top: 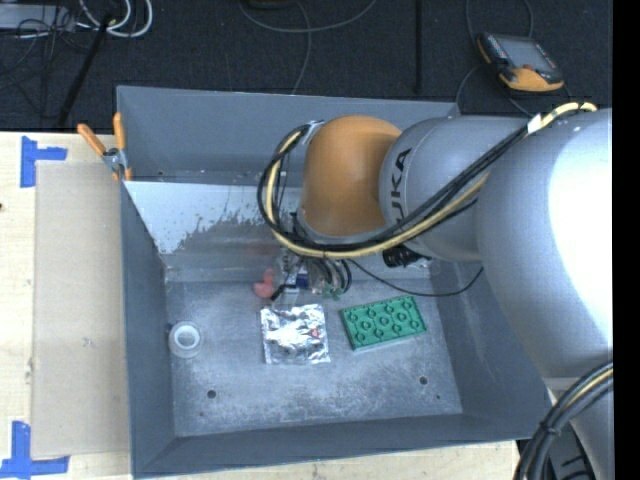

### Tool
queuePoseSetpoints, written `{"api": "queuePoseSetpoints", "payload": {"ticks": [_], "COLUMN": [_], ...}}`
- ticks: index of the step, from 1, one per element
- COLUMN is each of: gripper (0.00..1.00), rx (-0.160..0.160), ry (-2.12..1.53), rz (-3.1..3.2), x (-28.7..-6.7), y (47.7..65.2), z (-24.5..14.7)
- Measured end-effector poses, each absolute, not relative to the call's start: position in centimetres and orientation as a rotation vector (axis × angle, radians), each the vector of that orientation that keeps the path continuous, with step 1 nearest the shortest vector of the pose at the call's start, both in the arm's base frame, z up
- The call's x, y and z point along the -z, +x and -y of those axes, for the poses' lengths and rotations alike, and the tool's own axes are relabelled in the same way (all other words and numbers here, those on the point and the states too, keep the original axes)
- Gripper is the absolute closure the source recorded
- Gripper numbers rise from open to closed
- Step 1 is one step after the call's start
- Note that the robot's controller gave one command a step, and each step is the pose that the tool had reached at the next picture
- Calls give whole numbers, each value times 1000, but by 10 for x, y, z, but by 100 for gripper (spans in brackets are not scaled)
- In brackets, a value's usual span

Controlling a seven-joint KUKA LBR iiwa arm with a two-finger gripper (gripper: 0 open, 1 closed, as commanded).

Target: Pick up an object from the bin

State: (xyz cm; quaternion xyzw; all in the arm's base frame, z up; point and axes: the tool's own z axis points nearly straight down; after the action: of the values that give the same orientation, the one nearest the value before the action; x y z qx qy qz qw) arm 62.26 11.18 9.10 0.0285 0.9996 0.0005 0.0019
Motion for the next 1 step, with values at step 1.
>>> {"api": "queuePoseSetpoints", "payload": {"ticks": [1], "gripper": [100], "rx": [-4], "ry": [57], "rz": [-3133], "x": [-179], "y": [603], "z": [-125]}}
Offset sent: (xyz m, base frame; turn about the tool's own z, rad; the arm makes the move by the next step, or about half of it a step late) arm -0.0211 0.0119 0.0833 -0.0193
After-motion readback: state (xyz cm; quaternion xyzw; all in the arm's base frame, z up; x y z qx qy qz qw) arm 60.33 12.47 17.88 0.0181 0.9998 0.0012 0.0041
